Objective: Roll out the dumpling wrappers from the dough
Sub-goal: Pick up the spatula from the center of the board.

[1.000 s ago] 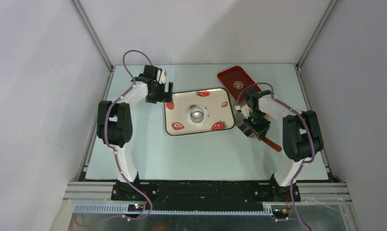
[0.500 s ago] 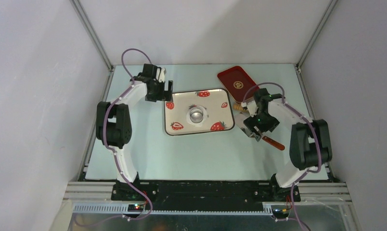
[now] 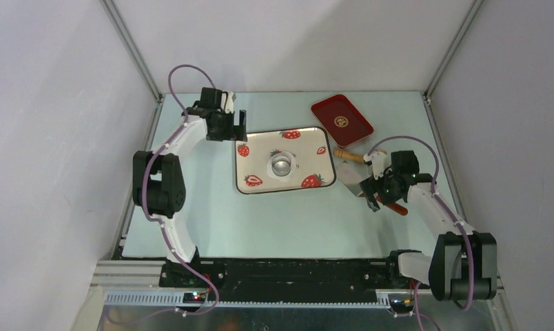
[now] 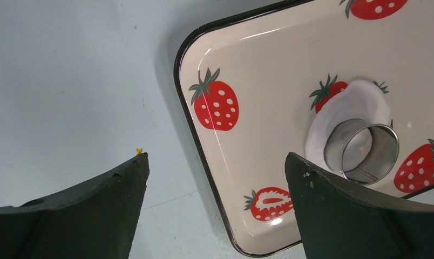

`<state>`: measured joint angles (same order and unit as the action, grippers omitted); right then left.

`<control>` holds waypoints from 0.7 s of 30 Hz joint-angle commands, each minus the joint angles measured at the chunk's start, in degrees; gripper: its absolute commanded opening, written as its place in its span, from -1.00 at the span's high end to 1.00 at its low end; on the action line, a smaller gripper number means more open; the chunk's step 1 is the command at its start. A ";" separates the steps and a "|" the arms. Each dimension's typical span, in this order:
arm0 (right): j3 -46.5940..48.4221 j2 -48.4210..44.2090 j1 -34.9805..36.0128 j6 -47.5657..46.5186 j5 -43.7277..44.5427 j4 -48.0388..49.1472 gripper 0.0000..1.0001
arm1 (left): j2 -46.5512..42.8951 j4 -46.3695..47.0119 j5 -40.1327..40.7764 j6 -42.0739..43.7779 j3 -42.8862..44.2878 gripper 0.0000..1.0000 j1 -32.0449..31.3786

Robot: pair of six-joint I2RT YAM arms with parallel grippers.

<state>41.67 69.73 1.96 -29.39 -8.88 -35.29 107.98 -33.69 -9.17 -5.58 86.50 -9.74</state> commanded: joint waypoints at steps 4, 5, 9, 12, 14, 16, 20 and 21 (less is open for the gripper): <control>-7.33 -6.98 -3.87 -4.78 -6.88 7.50 -0.83 | -5.30 0.52 0.07 -1.29 0.28 -0.99 -0.42; -7.80 -7.68 -4.54 -4.97 -6.72 7.77 -0.83 | -5.39 0.54 0.05 -1.37 0.22 -0.99 -0.44; -10.45 -11.03 -6.70 -6.21 -6.58 9.04 -0.82 | -5.51 0.58 -0.23 -1.89 0.12 -0.99 -0.43; -12.27 -12.82 -8.08 -6.86 -7.70 9.45 -0.80 | -5.51 0.56 -0.42 -2.12 0.03 -0.99 -0.46; -12.94 -13.54 -8.71 -7.14 -9.01 9.51 -0.76 | -5.48 0.58 -0.36 -2.15 -0.08 -0.99 -0.44; -13.41 -13.74 -9.11 -7.49 -9.79 9.80 -0.73 | -5.46 0.56 -0.29 -2.22 -0.16 -0.99 -0.48; -14.73 -13.12 -9.97 -8.01 -11.51 11.13 -0.64 | -5.53 0.56 -0.20 -2.32 -0.21 -0.99 -0.52; -15.12 -12.73 -10.00 -8.26 -11.82 11.63 -0.56 | -5.56 0.58 -0.16 -2.32 -0.33 -0.99 -0.47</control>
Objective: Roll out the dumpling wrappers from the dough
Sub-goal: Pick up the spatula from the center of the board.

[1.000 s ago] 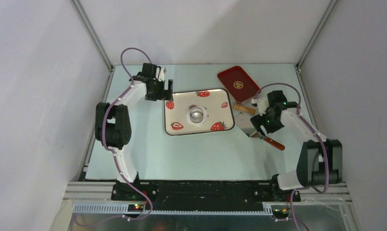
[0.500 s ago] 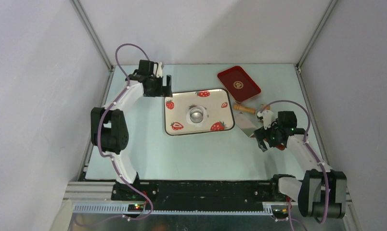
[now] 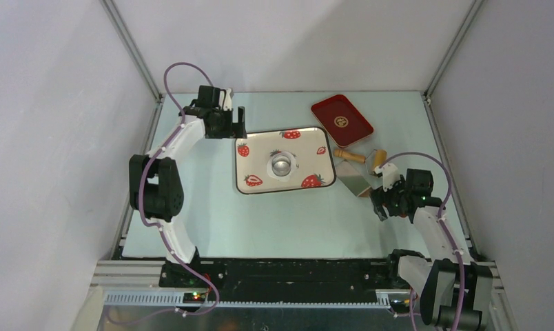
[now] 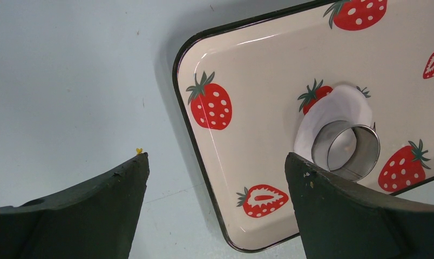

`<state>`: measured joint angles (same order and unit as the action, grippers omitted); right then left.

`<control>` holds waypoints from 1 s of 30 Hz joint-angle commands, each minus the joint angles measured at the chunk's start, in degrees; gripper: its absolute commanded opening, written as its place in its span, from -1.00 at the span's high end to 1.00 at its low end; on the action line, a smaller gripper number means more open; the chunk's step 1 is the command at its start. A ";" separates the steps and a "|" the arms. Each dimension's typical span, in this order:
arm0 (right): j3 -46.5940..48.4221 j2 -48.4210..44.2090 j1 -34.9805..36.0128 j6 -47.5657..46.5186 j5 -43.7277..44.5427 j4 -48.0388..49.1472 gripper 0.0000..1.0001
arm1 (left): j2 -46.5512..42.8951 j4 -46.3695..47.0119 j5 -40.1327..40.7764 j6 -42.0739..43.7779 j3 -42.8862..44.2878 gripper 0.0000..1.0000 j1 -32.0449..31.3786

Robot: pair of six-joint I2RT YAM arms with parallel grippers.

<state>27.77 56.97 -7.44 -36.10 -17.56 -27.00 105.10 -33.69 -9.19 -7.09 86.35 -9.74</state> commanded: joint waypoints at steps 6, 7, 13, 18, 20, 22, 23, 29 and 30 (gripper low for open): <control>-2.45 1.60 -0.64 -2.18 -3.75 5.48 0.58 | -2.61 0.59 0.08 -1.10 -0.04 -0.99 -0.49; -2.45 0.98 -0.69 -1.94 -2.73 5.83 0.74 | -2.61 0.62 0.12 -1.09 -0.04 -0.99 -0.46; 0.65 -7.11 -1.17 -2.61 2.77 3.66 1.00 | -2.66 0.60 1.13 -0.59 0.28 -0.99 -0.42; 16.02 -5.47 -1.29 -10.44 8.92 -11.96 1.00 | -2.10 0.57 3.71 0.95 1.77 -0.99 -0.31; 21.46 -3.63 -1.18 -13.67 10.11 -18.23 1.00 | -1.60 0.48 4.58 1.38 2.76 -0.99 -0.12; 26.38 -2.37 0.11 -15.50 11.55 -21.86 1.00 | -0.84 0.49 5.47 1.84 3.92 -0.99 -0.04; 29.45 -1.33 1.23 -15.96 12.62 -23.29 1.00 | -0.46 0.48 6.17 2.09 4.77 -0.99 -0.02; 40.70 9.13 22.81 -15.12 31.35 -24.58 1.00 | 3.57 0.58 6.88 1.38 6.47 -0.99 -0.02; 41.58 12.38 26.51 -15.18 34.50 -24.01 1.00 | 3.82 0.57 6.17 1.20 6.34 -0.99 -0.04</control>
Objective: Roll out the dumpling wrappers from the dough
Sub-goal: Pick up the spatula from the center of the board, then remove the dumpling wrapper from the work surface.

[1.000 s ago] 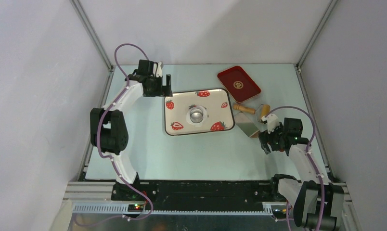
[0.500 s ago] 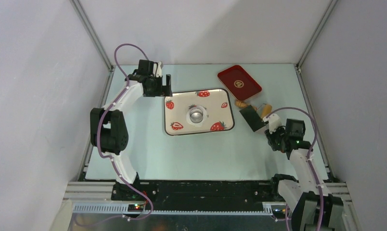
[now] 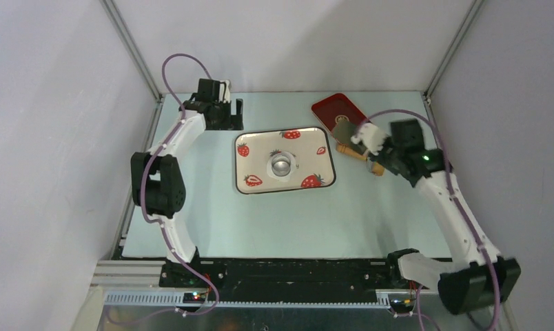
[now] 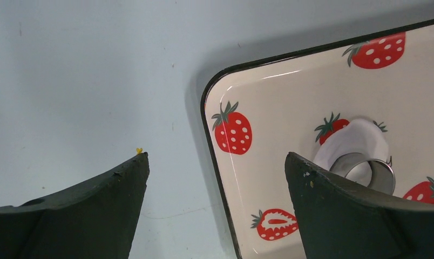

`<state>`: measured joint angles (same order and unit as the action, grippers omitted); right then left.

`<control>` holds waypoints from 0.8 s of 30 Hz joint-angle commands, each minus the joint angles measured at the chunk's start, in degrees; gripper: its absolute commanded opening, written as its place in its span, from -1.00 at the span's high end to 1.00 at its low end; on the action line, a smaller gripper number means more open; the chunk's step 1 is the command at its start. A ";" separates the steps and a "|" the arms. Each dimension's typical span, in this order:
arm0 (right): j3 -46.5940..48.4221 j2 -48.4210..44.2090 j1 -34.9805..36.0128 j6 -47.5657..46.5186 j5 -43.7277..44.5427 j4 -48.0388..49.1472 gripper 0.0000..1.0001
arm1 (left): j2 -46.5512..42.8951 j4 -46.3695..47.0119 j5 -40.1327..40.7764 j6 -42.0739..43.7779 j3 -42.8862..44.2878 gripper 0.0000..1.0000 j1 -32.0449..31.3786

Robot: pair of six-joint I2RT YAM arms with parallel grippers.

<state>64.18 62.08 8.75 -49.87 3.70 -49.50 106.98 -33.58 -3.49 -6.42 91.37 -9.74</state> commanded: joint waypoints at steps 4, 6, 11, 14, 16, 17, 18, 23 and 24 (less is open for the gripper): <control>10.56 17.49 17.52 -2.77 19.61 4.33 1.00 | 2.72 0.64 -1.79 -0.33 -0.25 -0.99 -0.25; 12.97 21.56 20.27 -4.28 22.19 5.62 1.00 | 2.81 0.70 -2.84 -0.54 -0.97 -0.99 -0.54; 19.38 28.79 24.48 -4.13 24.47 0.94 1.00 | 2.67 1.19 -4.28 -1.00 -3.14 -0.99 -1.62; 21.14 31.71 25.54 -2.29 24.11 -2.84 1.00 | 2.66 2.02 -4.69 -1.60 -4.18 -0.99 -2.29; 23.71 33.56 26.27 1.02 22.82 -7.39 1.00 | 2.37 2.96 -4.70 -2.11 -4.93 -0.99 -2.61; 24.63 34.56 26.42 2.15 21.08 -9.18 1.00 | 2.23 3.38 -4.76 -2.29 -5.22 -0.99 -2.68; 25.78 34.84 26.58 4.50 20.20 -12.26 1.00 | 1.91 4.17 -4.81 -2.68 -5.94 -0.99 -2.88; 23.88 34.66 27.64 8.94 17.72 -16.48 1.00 | 2.00 6.26 -4.73 -3.89 -6.89 -0.96 -4.04; 23.75 34.76 27.77 9.45 17.27 -16.84 1.00 | 2.46 6.25 -4.66 -3.98 -6.40 -0.94 -4.23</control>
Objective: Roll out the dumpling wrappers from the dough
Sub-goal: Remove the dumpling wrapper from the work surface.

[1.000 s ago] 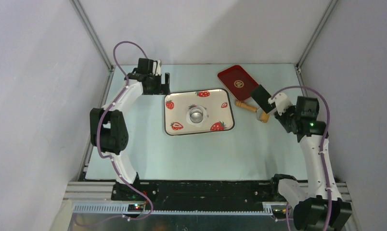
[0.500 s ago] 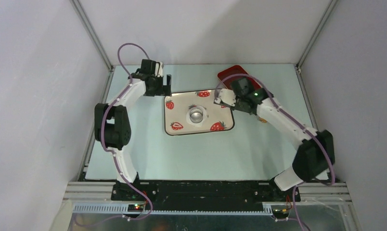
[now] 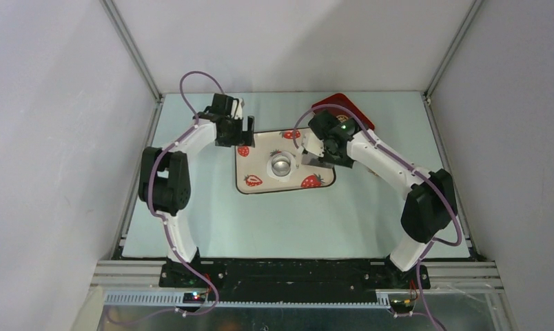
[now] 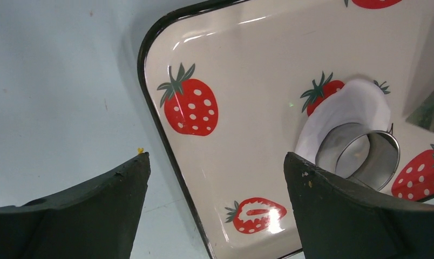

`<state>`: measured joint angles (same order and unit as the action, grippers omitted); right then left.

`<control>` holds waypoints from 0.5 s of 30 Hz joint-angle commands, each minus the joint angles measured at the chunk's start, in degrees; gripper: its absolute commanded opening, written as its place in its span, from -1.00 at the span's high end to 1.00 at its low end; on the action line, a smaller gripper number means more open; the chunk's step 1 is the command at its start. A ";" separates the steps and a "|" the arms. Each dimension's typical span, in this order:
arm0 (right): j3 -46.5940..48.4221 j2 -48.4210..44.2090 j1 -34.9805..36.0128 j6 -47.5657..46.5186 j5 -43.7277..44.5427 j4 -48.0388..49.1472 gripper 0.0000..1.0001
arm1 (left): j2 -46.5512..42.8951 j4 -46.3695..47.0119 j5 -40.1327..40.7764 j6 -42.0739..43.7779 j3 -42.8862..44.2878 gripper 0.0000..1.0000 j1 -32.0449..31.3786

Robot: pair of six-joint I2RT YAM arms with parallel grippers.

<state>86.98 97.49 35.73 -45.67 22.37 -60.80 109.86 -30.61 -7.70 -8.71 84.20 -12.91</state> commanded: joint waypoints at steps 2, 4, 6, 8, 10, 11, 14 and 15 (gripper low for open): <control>0.91 -0.03 0.69 6.85 -1.95 -6.63 1.00 | 0.29 3.28 0.71 -1.70 1.31 -0.86 -1.64; 0.95 0.43 0.67 8.10 -2.31 -7.32 1.00 | 1.09 3.28 1.47 -1.67 1.74 -0.73 -2.20; 1.52 0.56 0.71 9.38 -3.13 -7.56 1.00 | 1.93 3.30 1.73 -1.82 1.97 -0.56 -2.64; 2.07 0.06 1.04 9.97 -3.45 -7.16 1.00 | 2.54 3.28 1.10 -2.25 1.90 -0.40 -2.90; 2.29 -0.50 1.54 10.32 -3.28 -6.15 1.00 | 3.24 3.34 0.27 -2.93 1.96 -0.30 -3.02; 2.86 -0.52 1.78 10.77 -3.42 -6.17 1.00 | 3.80 3.36 -0.01 -3.43 2.18 -0.27 -3.07; 4.10 0.12 2.30 11.58 -4.04 -7.44 1.00 | 5.15 3.31 -1.44 -4.29 2.46 -0.17 -3.20; 4.56 0.27 2.46 11.97 -3.98 -7.64 1.00 | 5.75 3.31 -1.66 -4.60 2.59 -0.14 -3.27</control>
<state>87.59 97.73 37.21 -36.03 19.00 -66.85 114.08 -28.38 -7.84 -11.22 84.44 -15.86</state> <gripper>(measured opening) 0.329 0.604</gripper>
